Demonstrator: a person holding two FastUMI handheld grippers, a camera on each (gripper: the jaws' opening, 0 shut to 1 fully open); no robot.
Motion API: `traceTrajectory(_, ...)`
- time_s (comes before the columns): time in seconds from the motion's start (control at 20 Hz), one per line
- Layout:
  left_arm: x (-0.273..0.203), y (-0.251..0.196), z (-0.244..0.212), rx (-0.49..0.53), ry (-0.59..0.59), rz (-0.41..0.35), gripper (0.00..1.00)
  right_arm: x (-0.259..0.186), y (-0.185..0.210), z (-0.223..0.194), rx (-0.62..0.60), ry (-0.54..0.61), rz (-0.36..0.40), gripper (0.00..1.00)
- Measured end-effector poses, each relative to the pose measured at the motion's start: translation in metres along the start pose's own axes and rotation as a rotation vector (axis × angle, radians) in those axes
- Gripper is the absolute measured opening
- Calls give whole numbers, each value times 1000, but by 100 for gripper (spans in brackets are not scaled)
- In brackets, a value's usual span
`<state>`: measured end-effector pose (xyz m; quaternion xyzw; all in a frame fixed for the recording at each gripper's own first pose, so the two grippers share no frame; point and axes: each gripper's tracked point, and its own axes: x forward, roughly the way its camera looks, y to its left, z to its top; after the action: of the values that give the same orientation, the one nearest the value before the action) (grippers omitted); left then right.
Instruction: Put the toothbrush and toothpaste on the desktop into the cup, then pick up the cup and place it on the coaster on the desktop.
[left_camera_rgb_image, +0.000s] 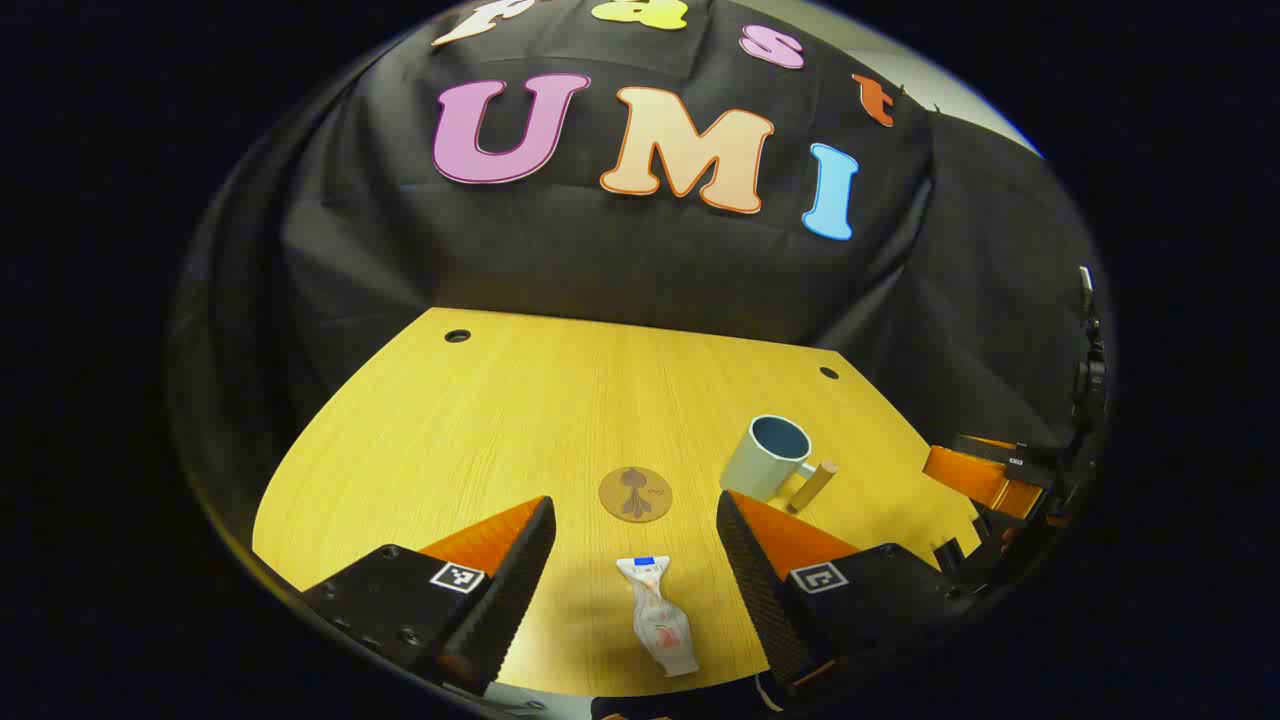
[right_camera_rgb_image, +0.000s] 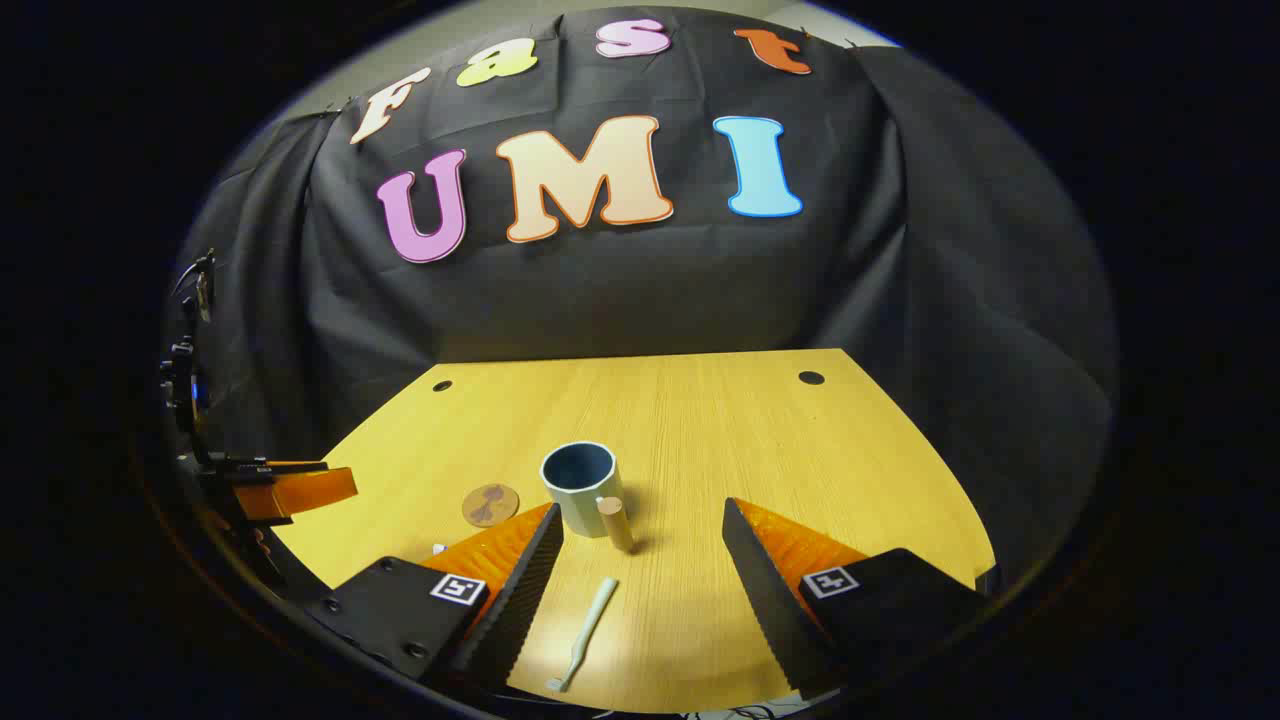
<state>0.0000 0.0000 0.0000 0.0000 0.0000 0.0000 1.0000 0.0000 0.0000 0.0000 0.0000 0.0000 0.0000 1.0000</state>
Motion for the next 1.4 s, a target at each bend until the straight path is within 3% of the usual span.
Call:
traceTrajectory(0.65,5,19,-14,-76,43,37,95,21,5,-27,-44,117,-9,96)
traceTrajectory(0.8,2,30,-19,-66,56,62,95,23,15,-39,-62,163,4,99)
traceTrajectory(1.25,-14,76,-35,-49,76,156,96,47,49,-98,-199,381,61,96)
traceTrajectory(1.4,-17,87,-40,-53,87,167,95,55,54,-120,-189,493,59,99)
